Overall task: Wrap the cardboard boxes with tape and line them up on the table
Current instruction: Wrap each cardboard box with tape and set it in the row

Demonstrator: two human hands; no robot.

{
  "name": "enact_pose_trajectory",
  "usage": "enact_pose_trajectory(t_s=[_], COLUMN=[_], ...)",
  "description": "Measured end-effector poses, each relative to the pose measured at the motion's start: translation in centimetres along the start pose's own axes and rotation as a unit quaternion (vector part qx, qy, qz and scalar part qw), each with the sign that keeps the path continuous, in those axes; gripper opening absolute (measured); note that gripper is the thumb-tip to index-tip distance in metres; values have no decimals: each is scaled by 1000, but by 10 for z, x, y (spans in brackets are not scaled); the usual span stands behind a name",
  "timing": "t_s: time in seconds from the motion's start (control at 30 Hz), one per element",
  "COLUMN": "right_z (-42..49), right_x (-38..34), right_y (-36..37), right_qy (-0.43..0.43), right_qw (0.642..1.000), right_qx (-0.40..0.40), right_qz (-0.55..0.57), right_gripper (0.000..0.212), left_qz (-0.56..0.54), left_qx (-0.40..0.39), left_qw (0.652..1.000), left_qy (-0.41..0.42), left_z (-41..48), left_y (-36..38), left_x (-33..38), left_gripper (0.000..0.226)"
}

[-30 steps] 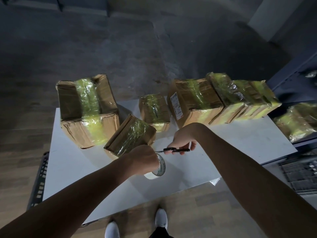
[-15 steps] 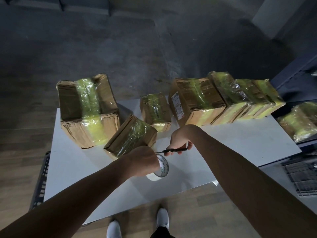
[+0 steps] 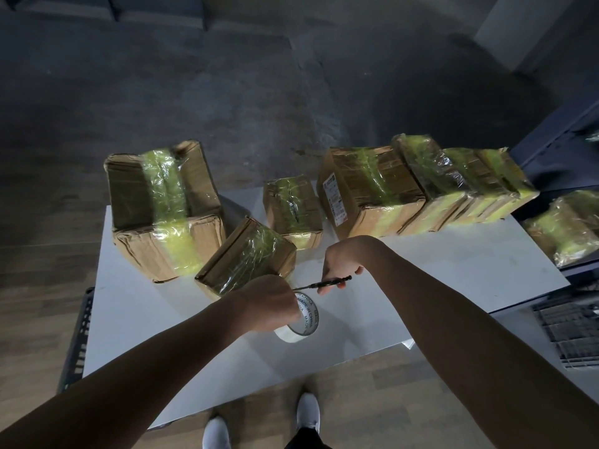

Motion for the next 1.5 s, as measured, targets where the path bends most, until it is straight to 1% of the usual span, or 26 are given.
enact_pose_trajectory(t_s=[0.07,0.13,0.2,0.3,0.37,0.43,0.57,0.67,0.73,0.77,0.83,0.9,0.97,1.03,1.17,1.27,1.33,1.4,1.5], right_z=[1,3,6,11,12,14,22,23,21,20,16,12,11,10,10,12,11,14,23], right_x=[3,6,5,0,-1,4,12,15,15,16,18,17,16,18,32,54,65,66,53], right_y=[0,2,5,10,11,13,20,19,17,16,15,17,22,29,41,56,69,82,98], right_qy=[-1,8,23,33,33,40,37,13,-7,-16,-28,-42,-55,-52,-19,49,79,95,136], right_qw=[1000,1000,999,996,995,994,991,992,995,996,997,997,995,994,995,992,991,991,982], right_qx=[2,-10,-28,-77,-94,-97,-98,-67,-32,-16,8,16,16,13,4,-6,-2,33,128], right_qz=[5,14,8,12,26,43,78,107,95,87,72,64,76,91,96,117,109,85,33], right_gripper=[45,36,36,31,33,35,25,28,41,45,41,36,37,44,58,54,53,50,43], left_qz=[2,1,4,8,3,-2,-11,-20,-25,-20,-11,-9,-7,-6,-21,-26,-26,-27,-47], left_qx=[-2,-4,-3,1,0,2,14,27,32,28,24,25,23,25,34,56,62,67,93], left_qw=[1000,1000,1000,1000,1000,1000,999,999,999,999,999,999,999,999,999,997,996,996,991], left_qy=[3,7,11,14,14,17,26,28,25,22,21,21,23,27,33,41,50,57,78], left_z=[0,0,0,1,1,1,1,0,-1,-1,-1,-1,-1,-1,-2,-2,-3,-3,-4], left_y=[0,1,2,3,5,5,6,4,3,2,0,-2,-2,-2,-1,-1,0,2,0], left_x=[0,0,0,-1,-1,-2,-2,-3,-6,-6,-7,-5,-4,-3,-3,-2,0,4,5], left_gripper=[22,23,22,21,21,21,22,21,23,21,13,12,14,16,17,20,20,20,26])
Point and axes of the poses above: each hand's wrist, its own z-axis towards the middle knuckle, its own y-axis out of the palm, x = y × z, the point moved 4 cm from there along z, towards the middle knuckle, and after that the axes turned 14 degrees about -z, right-handed, at the moved point
